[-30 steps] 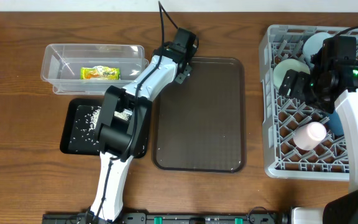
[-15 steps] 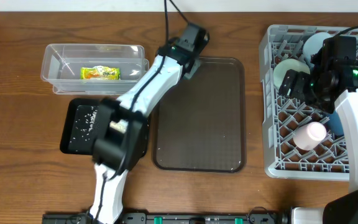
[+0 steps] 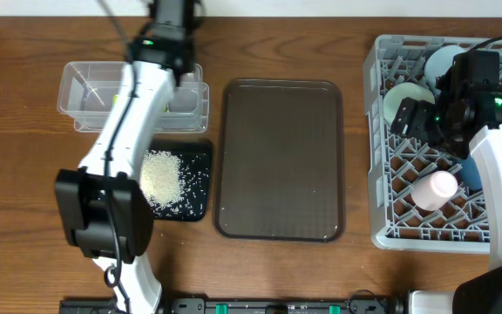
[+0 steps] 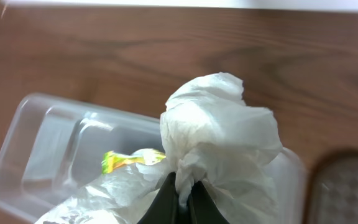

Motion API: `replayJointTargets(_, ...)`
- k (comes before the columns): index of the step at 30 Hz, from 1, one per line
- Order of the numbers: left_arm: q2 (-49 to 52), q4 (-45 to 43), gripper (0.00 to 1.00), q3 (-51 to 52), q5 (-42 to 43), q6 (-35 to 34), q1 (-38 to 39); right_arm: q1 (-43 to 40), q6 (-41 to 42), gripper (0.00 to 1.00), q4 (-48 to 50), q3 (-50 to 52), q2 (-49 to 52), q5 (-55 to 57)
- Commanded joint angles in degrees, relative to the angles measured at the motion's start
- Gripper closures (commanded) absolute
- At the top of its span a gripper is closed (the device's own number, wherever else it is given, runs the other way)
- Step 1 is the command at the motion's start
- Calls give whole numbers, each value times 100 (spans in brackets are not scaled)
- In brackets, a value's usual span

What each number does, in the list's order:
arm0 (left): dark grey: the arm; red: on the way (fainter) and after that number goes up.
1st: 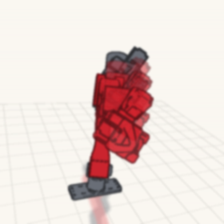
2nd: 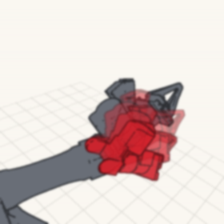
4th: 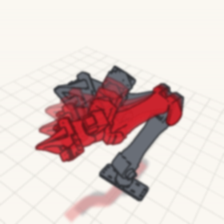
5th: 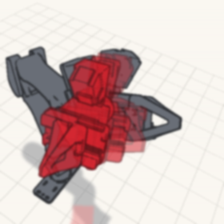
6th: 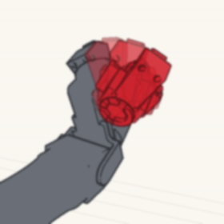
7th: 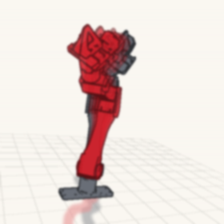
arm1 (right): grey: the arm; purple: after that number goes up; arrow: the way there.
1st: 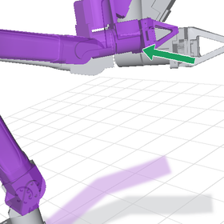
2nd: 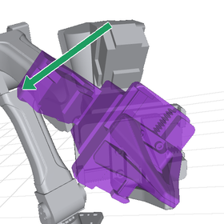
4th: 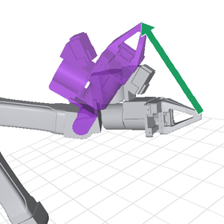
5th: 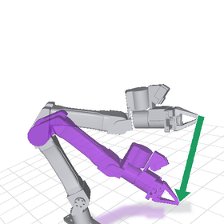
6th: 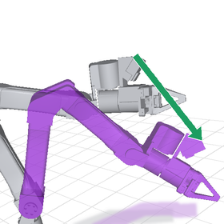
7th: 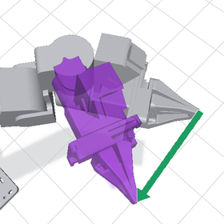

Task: Sort waste into correct bins and load items into the dishwasher rack
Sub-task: 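Drop the white tissue into the clear plastic bin with the left gripper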

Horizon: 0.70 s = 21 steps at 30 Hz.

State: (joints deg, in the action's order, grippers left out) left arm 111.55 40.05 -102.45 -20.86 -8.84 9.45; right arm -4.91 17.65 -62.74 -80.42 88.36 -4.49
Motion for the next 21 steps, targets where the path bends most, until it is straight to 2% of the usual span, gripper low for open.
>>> replayJointTargets(1,57,68,94,2,417,-984,-402,0,74,1,9,-13,-48,-4)
replayJointTargets(7,66,273,94,44,680,-2192,-831,0,74,1,9,-13,-48,-4)
replayJointTargets(9,66,280,88,107,678,-2557,-894,0,74,1,9,-13,-48,-4)
replayJointTargets(13,68,251,83,251,671,-2647,-929,0,74,1,9,-13,-48,-4)
replayJointTargets(14,68,229,73,289,675,-2675,-929,0,74,1,9,-13,-48,-4)
replayJointTargets(16,68,232,64,350,675,-2747,-927,0,74,1,9,-13,-48,-4)
replayJointTargets(21,68,319,63,378,678,-2745,-929,0,74,1,9,-13,-48,-2)
